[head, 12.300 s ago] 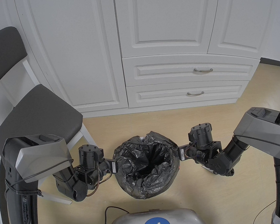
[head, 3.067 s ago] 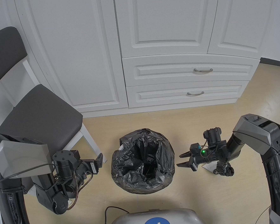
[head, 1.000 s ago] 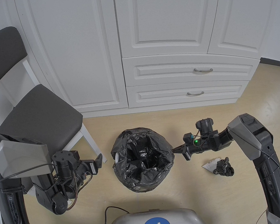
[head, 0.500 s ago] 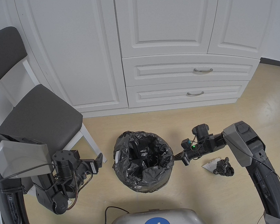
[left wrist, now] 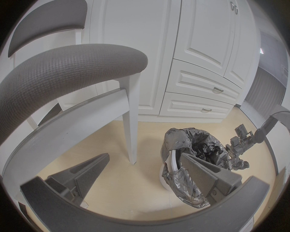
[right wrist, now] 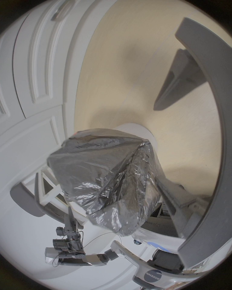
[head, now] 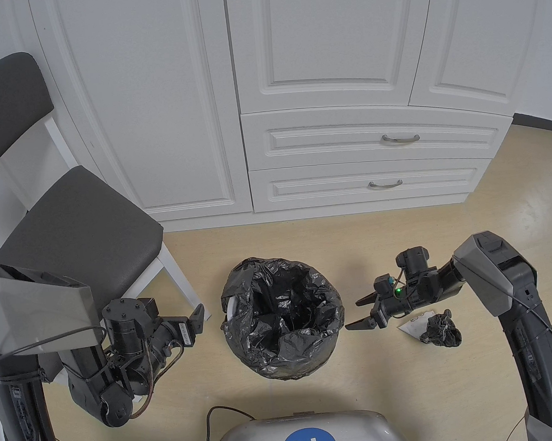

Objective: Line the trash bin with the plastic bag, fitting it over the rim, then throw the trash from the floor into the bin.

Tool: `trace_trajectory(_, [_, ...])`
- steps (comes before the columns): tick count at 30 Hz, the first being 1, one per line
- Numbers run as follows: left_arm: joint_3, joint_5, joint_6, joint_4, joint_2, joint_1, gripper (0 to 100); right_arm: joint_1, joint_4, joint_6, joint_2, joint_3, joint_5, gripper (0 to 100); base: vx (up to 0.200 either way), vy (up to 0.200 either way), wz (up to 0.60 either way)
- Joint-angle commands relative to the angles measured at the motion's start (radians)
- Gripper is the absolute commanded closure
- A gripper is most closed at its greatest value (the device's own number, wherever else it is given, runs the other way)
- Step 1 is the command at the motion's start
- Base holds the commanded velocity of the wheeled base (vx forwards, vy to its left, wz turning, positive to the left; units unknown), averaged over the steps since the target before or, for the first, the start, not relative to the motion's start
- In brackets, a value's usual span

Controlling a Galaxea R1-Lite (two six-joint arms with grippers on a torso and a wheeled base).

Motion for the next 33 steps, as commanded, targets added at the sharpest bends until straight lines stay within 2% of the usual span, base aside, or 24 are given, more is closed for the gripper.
trace_trajectory(1, [0.012, -0.004, 0.003, 0.001, 0.005, -0.037, 0, -0.063, -0.153, 0.066, -0.16, 0.242, -0.011, 0, 0.0, 0.0, 0.0])
trace_trajectory(3, [0.0, -0.01, 0.0, 0.001, 0.023, -0.053, 0, -0.086, -0.262, 0.12, -0.205, 0.37, -0.061, 0, 0.0, 0.0, 0.0])
trace_trajectory(6, [-0.038, -0.01, 0.0, 0.001, 0.066, -0.06, 0, -0.097, -0.431, 0.226, -0.249, 0.519, -0.101, 0, 0.0, 0.0, 0.0])
trace_trajectory(8, [-0.084, -0.012, -0.003, 0.002, 0.103, -0.06, 0, -0.097, -0.633, 0.356, -0.267, 0.658, -0.14, 0, 0.0, 0.0, 0.0])
trace_trajectory(12, [-0.201, -0.01, -0.005, 0.004, 0.193, -0.054, 0, -0.078, -1.119, 0.658, -0.248, 0.85, -0.261, 0, 0.0, 0.0, 0.0])
trace_trajectory(14, [-0.252, -0.01, -0.005, 0.005, 0.242, -0.049, 0, -0.06, -1.262, 0.77, -0.232, 0.882, -0.298, 0, 0.0, 0.0, 0.0])
trace_trajectory(15, [-0.273, -0.01, -0.005, 0.005, 0.262, -0.046, 0, -0.055, -1.288, 0.798, -0.235, 0.888, -0.302, 0, 0.0, 0.0, 0.0])
trace_trajectory(21, [-0.342, -0.012, -0.003, 0.005, 0.322, 0.003, 0, -0.057, -1.294, 0.813, -0.272, 0.908, -0.333, 0, 0.0, 0.0, 0.0])
trace_trajectory(33, [-0.404, -0.018, -0.008, 0.005, 0.396, 0.015, 0, -0.058, -1.294, 0.813, -0.251, 0.904, -0.333, 0, 0.0, 0.0, 0.0])
